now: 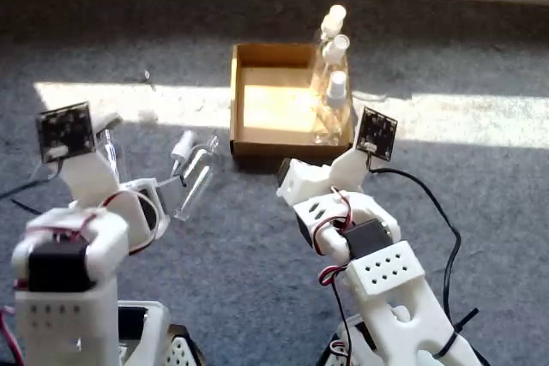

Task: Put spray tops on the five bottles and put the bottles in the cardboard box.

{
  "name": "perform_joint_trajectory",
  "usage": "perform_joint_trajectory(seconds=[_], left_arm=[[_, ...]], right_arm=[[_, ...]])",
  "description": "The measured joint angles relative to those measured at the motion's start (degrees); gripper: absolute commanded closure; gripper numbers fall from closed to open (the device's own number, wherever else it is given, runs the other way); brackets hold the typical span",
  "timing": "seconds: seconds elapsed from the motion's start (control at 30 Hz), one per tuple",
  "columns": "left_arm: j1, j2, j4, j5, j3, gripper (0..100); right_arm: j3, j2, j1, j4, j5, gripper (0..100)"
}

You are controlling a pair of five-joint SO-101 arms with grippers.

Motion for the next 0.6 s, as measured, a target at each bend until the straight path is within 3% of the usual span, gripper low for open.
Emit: perform_joint_trajectory(seconds=[0.13, 0.33, 0.47, 0.6], left_arm=[[0.0, 15.6, 4.9, 0.2, -7.7, 67], [0.0, 15.6, 6.0, 0.4, -9.0, 67], [-3.8, 12.7, 5.0, -0.2, -9.0, 67], [-10.4, 9.6, 0.2, -12.2, -5.4, 67]], right_arm=[[0.0, 0.0, 0.0, 0.0, 0.0, 65.2], [0.0, 0.0, 0.0, 0.0, 0.0, 65.2], [0.0, 0.0, 0.0, 0.0, 0.0, 65.2], [1.0, 0.0, 0.0, -0.1, 0.0, 65.2]])
